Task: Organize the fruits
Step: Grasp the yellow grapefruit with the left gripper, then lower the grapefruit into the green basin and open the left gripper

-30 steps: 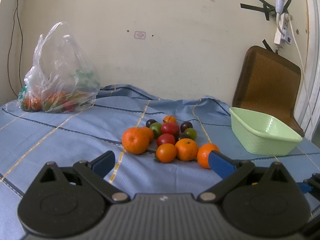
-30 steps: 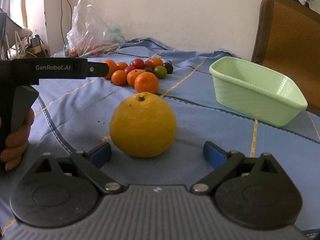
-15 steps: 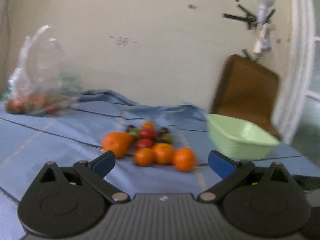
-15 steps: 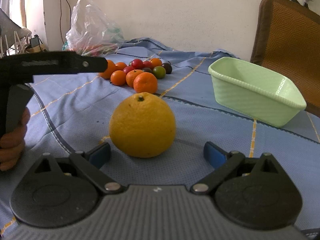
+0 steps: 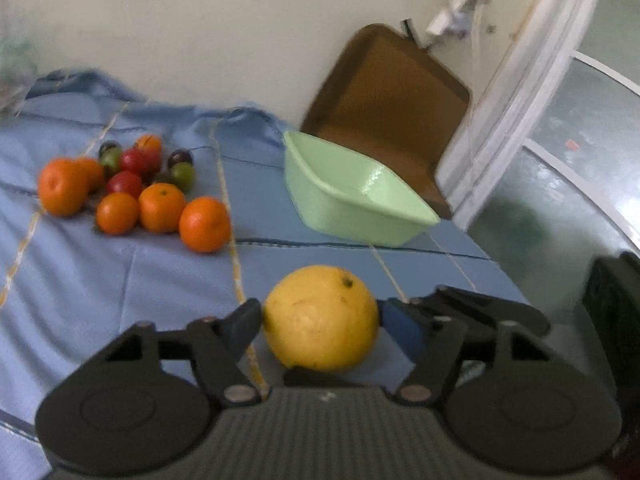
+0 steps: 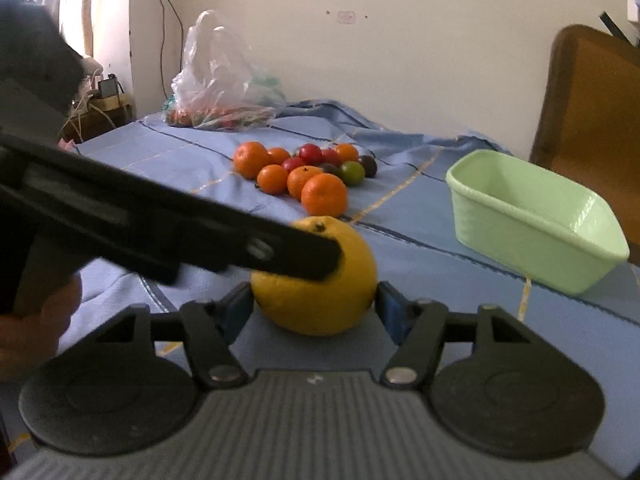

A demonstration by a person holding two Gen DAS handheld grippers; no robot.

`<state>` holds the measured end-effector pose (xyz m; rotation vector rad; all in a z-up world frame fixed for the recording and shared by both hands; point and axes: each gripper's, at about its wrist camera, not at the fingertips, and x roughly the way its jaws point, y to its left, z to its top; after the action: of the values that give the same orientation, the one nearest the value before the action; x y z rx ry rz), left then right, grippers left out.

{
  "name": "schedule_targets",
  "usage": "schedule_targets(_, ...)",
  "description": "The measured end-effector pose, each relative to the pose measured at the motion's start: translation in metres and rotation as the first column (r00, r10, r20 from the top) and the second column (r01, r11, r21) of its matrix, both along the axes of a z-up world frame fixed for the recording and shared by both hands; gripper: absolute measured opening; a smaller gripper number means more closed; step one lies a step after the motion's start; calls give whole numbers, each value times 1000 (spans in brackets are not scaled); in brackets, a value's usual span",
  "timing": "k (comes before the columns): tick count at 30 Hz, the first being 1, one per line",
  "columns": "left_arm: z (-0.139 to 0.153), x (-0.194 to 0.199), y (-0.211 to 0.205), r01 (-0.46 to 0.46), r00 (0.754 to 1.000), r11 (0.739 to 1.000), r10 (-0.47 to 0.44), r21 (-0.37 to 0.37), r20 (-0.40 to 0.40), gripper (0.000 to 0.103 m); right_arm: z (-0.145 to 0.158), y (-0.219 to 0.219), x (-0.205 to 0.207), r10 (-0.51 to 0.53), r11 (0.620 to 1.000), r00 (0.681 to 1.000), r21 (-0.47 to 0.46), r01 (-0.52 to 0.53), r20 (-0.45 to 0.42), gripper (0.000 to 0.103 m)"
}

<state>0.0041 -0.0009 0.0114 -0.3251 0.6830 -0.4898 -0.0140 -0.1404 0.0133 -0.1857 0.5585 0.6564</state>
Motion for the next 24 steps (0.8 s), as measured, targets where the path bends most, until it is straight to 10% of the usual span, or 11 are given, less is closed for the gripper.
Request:
schedule_targets(11, 60, 80, -83, 91, 986, 994, -99, 63, 132, 74, 36, -49, 44, -209, 978, 951, 54, 202, 227, 68)
schedule_targets(24, 23, 162, -149, 120, 993, 991, -119, 67, -11, 88, 7, -97, 116, -376, 927, 918, 49, 372, 125, 71)
